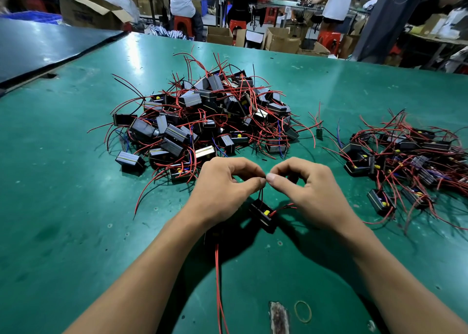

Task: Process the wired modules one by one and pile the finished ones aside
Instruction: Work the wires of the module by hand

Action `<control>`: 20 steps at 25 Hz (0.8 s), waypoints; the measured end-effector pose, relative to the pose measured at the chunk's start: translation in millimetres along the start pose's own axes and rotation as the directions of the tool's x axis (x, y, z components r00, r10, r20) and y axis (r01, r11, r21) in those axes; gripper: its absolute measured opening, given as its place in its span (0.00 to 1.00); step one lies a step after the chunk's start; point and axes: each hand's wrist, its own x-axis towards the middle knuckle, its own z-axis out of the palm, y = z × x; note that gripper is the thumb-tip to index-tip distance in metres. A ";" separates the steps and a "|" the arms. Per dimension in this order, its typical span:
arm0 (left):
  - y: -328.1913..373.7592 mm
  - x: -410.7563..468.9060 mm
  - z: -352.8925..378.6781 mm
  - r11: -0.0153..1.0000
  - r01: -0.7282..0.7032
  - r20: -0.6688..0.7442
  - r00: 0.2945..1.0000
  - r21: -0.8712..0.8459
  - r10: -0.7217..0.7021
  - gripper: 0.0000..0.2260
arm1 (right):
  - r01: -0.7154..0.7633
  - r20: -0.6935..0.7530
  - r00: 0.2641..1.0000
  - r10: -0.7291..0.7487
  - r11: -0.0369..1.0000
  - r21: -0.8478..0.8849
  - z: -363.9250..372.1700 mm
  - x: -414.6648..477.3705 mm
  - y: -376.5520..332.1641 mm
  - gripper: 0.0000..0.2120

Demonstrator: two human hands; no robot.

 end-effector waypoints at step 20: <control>-2.6 1.4 -0.2 0.995 0.061 0.008 0.998 -0.075 -0.060 0.03 | 0.320 -0.007 0.938 -0.348 0.872 -0.371 -2.7 -0.1 8.9 0.05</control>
